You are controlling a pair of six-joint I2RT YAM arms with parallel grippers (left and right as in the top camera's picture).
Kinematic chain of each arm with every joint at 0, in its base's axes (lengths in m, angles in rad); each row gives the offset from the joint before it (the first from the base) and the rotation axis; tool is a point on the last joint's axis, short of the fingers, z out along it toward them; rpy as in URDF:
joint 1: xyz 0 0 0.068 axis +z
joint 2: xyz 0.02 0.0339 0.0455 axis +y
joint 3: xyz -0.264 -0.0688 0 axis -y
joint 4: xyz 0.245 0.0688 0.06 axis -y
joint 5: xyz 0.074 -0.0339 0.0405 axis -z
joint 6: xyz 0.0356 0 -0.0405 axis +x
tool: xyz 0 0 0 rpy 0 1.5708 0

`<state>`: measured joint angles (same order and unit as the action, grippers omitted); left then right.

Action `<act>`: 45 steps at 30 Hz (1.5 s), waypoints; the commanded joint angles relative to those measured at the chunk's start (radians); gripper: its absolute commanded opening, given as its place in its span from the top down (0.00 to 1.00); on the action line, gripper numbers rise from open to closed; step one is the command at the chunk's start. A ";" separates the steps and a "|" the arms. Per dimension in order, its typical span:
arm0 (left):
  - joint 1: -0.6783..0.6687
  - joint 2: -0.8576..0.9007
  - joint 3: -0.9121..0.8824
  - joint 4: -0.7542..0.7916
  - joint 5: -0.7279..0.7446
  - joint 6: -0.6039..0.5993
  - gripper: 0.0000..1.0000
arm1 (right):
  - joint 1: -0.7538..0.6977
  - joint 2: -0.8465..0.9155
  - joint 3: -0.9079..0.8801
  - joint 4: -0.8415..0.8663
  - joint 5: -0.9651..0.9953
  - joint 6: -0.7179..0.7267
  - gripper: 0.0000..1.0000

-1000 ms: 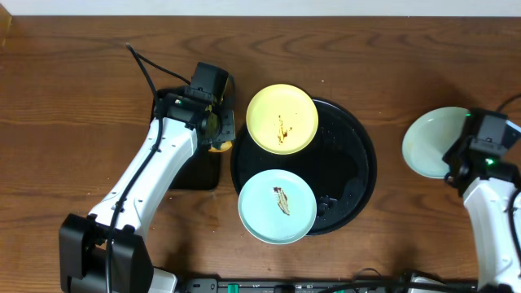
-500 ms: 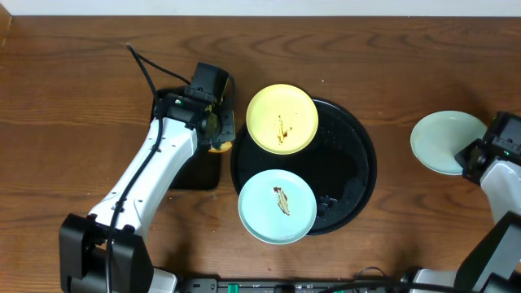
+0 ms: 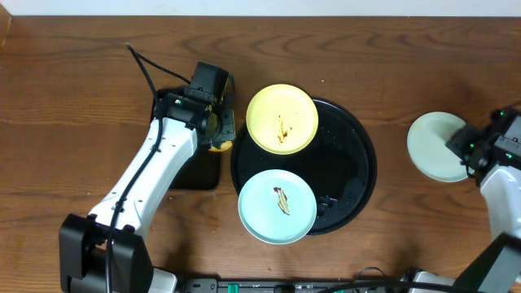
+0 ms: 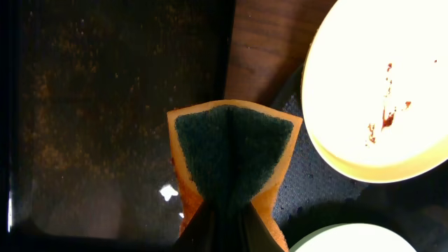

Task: Clean dirty plates on tray and stack at the side
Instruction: 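Carry the cleaned pale-green plate with the right gripper to the right side, then grasp the yellow plate rim with the right gripper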

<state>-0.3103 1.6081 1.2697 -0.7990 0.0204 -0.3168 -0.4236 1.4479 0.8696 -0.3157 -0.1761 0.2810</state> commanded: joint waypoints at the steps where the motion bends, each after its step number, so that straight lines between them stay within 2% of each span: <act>1: -0.002 -0.006 -0.002 0.008 -0.002 0.006 0.92 | 0.096 -0.034 0.019 -0.003 -0.258 -0.090 0.56; 7: -0.002 -0.006 -0.002 0.011 -0.002 0.005 0.93 | 0.336 -0.034 0.019 -0.016 -0.288 -0.225 0.56; 9: -0.002 -0.006 -0.002 0.011 -0.002 0.005 0.92 | 0.410 -0.034 0.032 -0.022 -0.233 -0.227 0.59; 13: -0.002 -0.006 -0.002 0.011 -0.002 0.005 0.92 | 0.521 -0.023 0.143 -0.100 -0.124 -0.238 0.59; 21: -0.002 -0.006 -0.002 0.019 -0.002 0.005 0.92 | 0.614 0.188 0.438 -0.279 -0.095 -0.253 0.55; 24: -0.002 -0.006 -0.002 0.018 -0.002 0.005 0.92 | 0.639 0.282 0.447 -0.257 -0.105 -0.252 0.51; 30: -0.002 -0.006 -0.002 0.019 -0.002 0.005 0.92 | 0.667 0.462 0.447 -0.185 -0.134 -0.214 0.51; 36: -0.010 -0.006 -0.002 0.031 0.043 0.006 0.92 | 0.669 0.566 0.447 -0.155 -0.157 -0.168 0.58; 41: -0.042 -0.006 -0.002 0.125 0.141 0.006 0.92 | 0.680 0.588 0.445 -0.162 -0.180 -0.154 0.83; 45: -0.089 0.007 -0.002 0.193 0.141 0.006 0.92 | 0.700 0.588 0.445 -0.187 -0.179 -0.154 0.89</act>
<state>-0.3721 1.6081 1.2694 -0.6266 0.1299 -0.3168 0.2531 2.0262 1.3155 -0.4904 -0.3374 0.1173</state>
